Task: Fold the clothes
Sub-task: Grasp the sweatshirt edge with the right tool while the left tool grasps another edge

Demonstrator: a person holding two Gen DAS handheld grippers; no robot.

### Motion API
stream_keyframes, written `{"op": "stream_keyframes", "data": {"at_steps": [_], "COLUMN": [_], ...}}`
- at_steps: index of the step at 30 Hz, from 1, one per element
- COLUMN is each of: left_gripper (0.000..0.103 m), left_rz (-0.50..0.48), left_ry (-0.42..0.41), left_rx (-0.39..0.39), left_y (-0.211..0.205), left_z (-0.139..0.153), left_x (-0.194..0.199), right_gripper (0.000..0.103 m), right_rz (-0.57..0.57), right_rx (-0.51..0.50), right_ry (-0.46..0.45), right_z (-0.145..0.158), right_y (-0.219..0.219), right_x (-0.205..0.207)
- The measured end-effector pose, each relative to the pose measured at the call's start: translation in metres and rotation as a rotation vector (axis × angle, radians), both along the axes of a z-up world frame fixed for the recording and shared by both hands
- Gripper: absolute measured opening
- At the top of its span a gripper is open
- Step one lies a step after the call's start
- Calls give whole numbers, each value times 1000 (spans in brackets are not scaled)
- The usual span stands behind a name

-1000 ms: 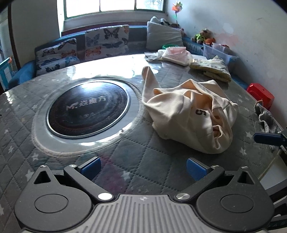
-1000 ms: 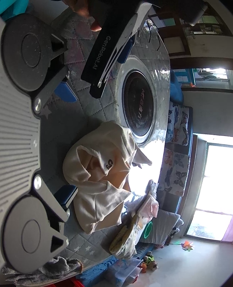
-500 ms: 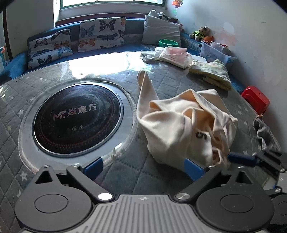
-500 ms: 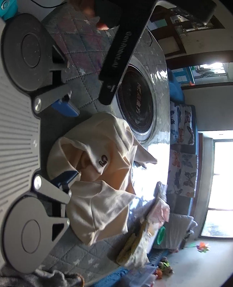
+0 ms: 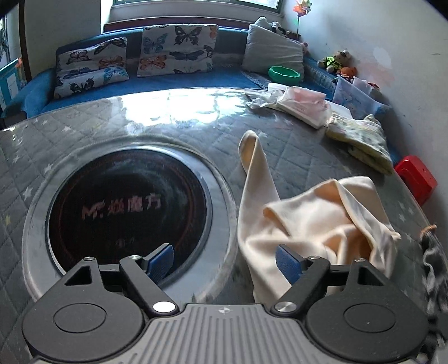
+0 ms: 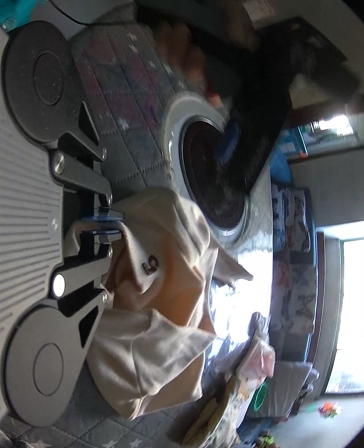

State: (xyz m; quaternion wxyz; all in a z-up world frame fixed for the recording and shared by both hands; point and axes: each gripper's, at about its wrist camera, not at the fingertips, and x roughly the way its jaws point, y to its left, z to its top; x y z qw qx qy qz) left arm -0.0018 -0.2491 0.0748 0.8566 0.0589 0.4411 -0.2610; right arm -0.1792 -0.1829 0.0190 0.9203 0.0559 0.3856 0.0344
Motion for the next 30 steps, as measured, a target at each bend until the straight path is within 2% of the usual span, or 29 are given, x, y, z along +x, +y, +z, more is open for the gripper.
{"op": "stream_keyframes", "data": {"at_steps": [5,7,11,13,15,17,20,23,24,26,30], "left_gripper": [82,77,50,45,27,16,8,6,5,5,5], "left_rz": [4,-6,-32,-37,-43,-48,-58,-64,-64,-68,-73], "left_ry": [41,65,98,112,116,102,89,80,75,70,67], "left_rx": [10,7,4,-8,-15,-10,-13,-21,-20,-21,-24], "left_y": [-13,-15,-18,-15,-11,-6,1,6,8,9,13], "left_z": [-14,-20,-30,-35,-39,-42,-42,-41,-41,-41,-39], "left_x": [18,19,17,14,11,8,4,-1,-4,-8,-14], "right_gripper": [5,5,5,5,6,11,21,25,27,37,39], "right_rz": [98,140,219,241,254,253,210,149,129,68,-54], "right_rx": [32,38,39,44,46,50,42,26,9,-56,-149], "right_ry": [4,7,34,45,51,48,11,-31,-44,-66,-50], "right_z": [2,3,2,0,1,6,20,37,42,52,49], "right_y": [11,16,26,31,33,32,19,2,-3,-17,-45], "right_x": [-11,-15,-21,-23,-24,-25,-26,-22,-19,-5,37]}}
